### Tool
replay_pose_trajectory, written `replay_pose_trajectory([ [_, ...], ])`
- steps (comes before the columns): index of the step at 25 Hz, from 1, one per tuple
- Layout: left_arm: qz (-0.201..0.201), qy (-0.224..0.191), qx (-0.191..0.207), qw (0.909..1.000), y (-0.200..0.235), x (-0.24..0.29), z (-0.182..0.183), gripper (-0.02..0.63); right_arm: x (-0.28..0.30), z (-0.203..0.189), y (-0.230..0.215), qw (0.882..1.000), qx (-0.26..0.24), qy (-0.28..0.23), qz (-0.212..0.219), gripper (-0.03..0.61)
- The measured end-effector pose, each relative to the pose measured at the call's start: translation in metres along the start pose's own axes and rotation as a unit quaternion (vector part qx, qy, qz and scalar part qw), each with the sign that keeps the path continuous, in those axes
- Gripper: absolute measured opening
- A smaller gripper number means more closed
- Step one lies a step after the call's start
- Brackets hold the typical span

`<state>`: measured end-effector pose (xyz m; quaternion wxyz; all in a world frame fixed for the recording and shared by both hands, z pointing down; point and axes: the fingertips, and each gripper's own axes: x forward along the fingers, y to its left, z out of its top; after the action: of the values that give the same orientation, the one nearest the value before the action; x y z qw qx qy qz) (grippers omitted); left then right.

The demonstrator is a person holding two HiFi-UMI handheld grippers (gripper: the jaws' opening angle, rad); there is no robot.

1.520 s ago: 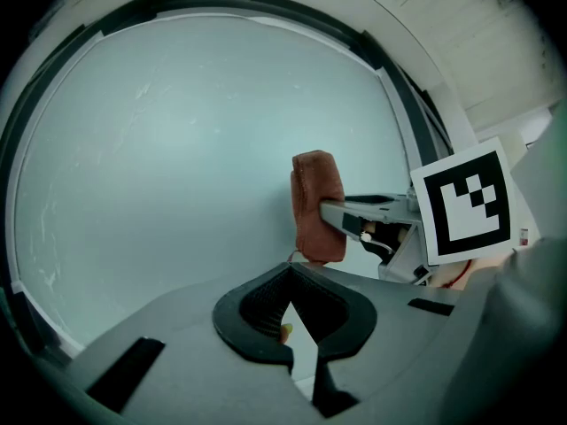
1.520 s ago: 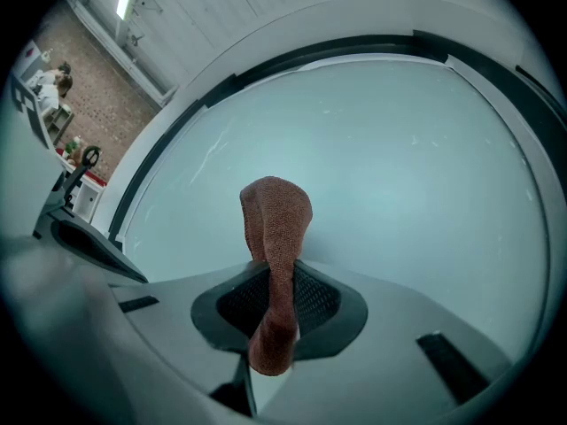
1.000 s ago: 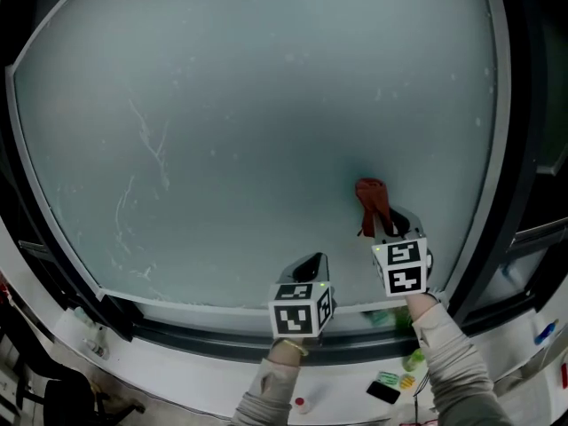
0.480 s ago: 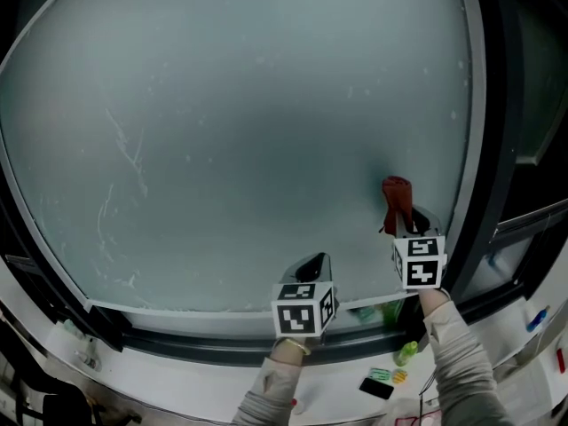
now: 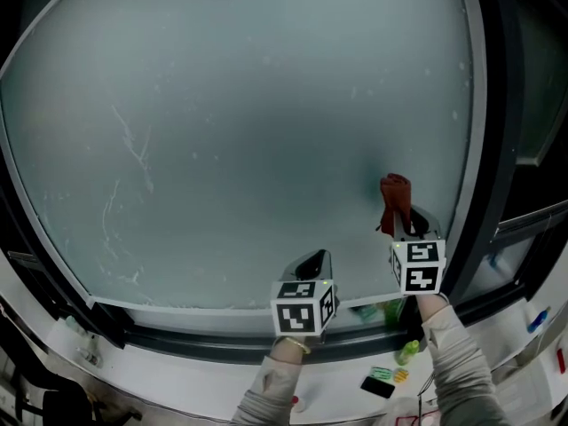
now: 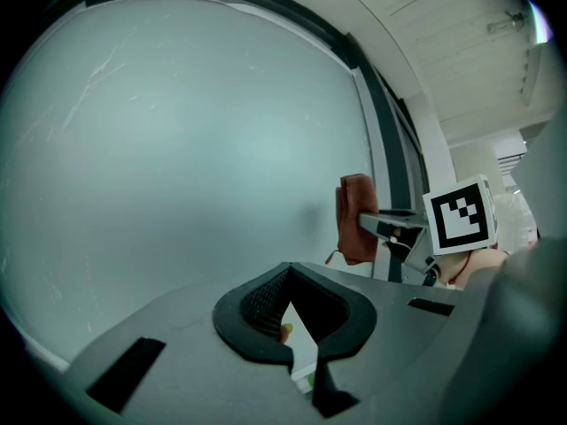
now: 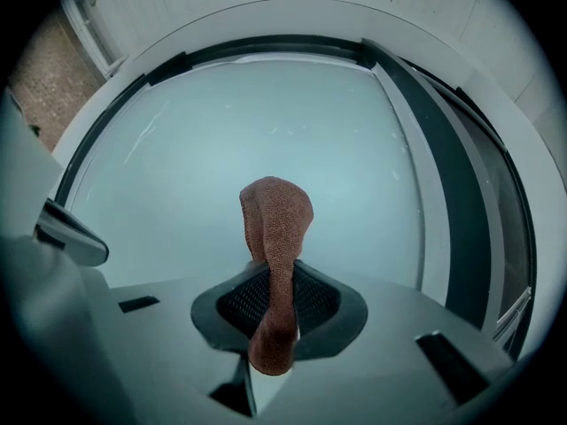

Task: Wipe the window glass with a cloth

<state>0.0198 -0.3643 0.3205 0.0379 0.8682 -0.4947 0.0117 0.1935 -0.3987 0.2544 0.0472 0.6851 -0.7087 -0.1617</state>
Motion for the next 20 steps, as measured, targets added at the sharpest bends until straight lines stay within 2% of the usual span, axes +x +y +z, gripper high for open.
replay_pose_trajectory([
  [5,0.026,0.001,-0.005,0.9997,0.02,-0.02,-0.007,0.003,-0.005,0.012,0.061,0.998,0.001,-0.021,0.059,0.048],
  [12,0.075,0.005,-0.015,0.9971,0.057,-0.058,-0.018,0.003,-0.003,0.02,0.158,0.989,-0.001,-0.028,0.145,0.048],
  [20,0.118,0.017,-0.026,0.9926,0.093,-0.09,-0.036,0.004,0.004,0.01,0.232,0.98,-0.011,-0.017,0.199,0.048],
])
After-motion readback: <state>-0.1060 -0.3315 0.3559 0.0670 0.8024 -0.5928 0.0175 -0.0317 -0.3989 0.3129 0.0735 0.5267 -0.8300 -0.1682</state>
